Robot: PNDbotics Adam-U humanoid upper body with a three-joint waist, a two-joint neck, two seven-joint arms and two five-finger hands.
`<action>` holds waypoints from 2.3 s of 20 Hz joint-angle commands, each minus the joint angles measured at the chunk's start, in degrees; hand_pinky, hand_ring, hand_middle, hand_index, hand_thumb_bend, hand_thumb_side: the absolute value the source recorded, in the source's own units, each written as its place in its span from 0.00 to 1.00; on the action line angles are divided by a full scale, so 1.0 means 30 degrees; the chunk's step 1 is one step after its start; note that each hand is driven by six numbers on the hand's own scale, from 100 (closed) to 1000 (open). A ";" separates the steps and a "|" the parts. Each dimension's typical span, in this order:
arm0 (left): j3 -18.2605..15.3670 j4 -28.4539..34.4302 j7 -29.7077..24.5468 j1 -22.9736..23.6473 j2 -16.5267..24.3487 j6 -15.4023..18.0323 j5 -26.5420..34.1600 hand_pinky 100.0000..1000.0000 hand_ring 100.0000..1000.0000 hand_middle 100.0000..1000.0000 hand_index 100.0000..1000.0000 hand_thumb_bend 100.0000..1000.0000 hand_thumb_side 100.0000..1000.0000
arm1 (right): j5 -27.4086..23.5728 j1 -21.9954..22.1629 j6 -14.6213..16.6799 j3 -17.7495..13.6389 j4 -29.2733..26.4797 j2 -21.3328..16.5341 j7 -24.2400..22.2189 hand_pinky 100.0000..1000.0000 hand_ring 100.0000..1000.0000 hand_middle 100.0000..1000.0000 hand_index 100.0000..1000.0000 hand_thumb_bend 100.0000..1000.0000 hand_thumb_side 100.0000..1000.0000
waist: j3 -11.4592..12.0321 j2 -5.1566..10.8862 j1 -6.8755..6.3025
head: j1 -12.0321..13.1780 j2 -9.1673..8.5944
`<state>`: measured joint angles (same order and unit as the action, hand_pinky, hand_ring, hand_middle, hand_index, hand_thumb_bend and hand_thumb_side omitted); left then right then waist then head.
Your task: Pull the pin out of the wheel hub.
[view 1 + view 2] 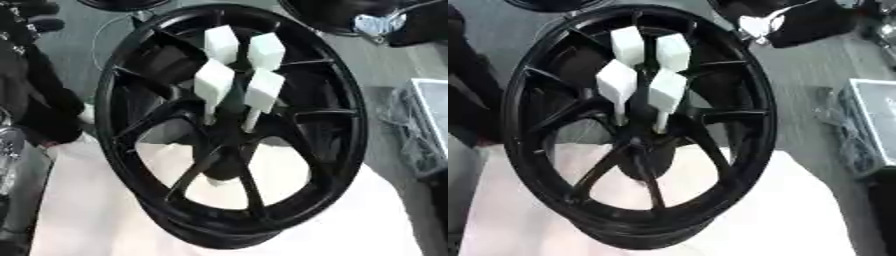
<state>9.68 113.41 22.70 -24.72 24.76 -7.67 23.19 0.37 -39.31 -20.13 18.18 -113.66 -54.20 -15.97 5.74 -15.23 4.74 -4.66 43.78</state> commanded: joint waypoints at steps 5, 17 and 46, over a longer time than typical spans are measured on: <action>-0.0063 0.0395 -0.0065 -0.0174 0.0508 -0.0076 -0.0095 0.61 0.58 0.48 0.62 0.03 0.65 | 0.0333 -0.0248 -0.0313 0.0577 -0.0312 -0.0633 -0.0117 0.71 0.81 0.61 0.81 0.08 0.10 | 0.0006 0.0486 -0.0068 | -0.0162 0.0114; -0.0088 0.0395 -0.0051 -0.0133 0.0551 -0.0062 -0.0091 0.61 0.58 0.48 0.62 0.03 0.65 | -0.0019 -0.0394 -0.1274 0.1237 -0.0312 0.0510 -0.2368 0.70 0.82 0.59 0.81 0.06 0.27 | -0.0054 0.0595 -0.0010 | -0.0116 0.0114; -0.0094 0.0395 -0.0061 -0.0161 0.0471 -0.0060 -0.0049 0.61 0.58 0.48 0.62 0.03 0.65 | -0.0160 -0.0500 -0.2353 0.1572 -0.0312 0.1774 -0.4022 0.74 0.90 0.74 0.84 0.00 0.31 | -0.0032 0.0669 -0.0005 | 0.0155 0.0114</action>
<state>9.69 113.41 22.51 -24.68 25.22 -7.88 23.13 0.19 -39.88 -27.23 23.36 -113.74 -48.11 -27.77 5.64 -14.89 4.95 -4.16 43.78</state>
